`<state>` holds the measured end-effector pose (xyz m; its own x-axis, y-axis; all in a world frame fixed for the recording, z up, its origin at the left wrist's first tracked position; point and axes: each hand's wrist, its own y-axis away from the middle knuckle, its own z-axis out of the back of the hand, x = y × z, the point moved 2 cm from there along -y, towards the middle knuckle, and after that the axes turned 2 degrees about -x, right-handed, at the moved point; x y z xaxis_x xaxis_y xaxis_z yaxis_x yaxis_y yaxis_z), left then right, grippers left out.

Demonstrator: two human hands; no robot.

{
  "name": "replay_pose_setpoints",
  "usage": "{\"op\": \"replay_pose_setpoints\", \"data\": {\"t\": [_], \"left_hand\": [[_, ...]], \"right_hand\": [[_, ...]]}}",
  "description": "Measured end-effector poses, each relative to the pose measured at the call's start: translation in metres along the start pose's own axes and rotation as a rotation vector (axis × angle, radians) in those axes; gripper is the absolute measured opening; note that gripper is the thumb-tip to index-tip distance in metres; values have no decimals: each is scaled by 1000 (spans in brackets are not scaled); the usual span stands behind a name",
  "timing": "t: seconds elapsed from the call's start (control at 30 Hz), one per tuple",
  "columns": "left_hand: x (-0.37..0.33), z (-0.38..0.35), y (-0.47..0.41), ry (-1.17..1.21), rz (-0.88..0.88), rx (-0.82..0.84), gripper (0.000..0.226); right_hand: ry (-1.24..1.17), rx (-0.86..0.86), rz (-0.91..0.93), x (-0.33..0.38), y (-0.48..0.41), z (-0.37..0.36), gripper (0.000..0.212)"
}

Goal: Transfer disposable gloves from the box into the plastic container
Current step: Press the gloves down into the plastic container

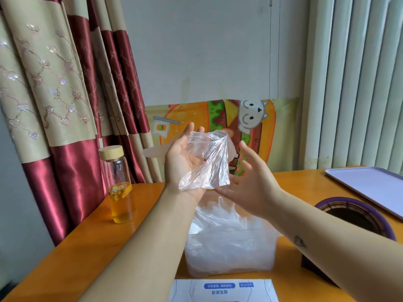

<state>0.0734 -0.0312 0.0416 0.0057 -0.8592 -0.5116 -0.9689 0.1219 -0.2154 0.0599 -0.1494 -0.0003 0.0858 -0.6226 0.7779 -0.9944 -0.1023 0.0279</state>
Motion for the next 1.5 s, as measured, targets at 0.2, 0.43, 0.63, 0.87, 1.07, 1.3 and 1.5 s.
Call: {"op": "replay_pose_setpoints", "data": {"t": [0.2, 0.43, 0.63, 0.87, 1.07, 1.3, 1.5], "left_hand": [[3, 0, -11, -42, 2, 33, 25], [9, 35, -22, -487, -77, 100, 26], [1, 89, -22, -1123, 107, 288, 25], [-36, 104, -46, -1574, -144, -76, 32], [-28, 48, -21, -1638, -977, 150, 22], [15, 68, 0, -1915, -1015, 754, 19], [36, 89, -13, -2375, -123, 759, 38]], "right_hand": [[-90, 90, 109, 27, -7, 1, 68], [399, -249, 436, 40, -8, 40, 78], [1406, -218, 339, 33, -1, 72, 47], [1644, -110, 318, 22, 0, 73, 65], [1532, 76, 454, 26, -1, 49, 75], [1451, 156, 630, 34, 8, 38, 76], [1668, 33, 472, 27, 0, 62, 79]]}}
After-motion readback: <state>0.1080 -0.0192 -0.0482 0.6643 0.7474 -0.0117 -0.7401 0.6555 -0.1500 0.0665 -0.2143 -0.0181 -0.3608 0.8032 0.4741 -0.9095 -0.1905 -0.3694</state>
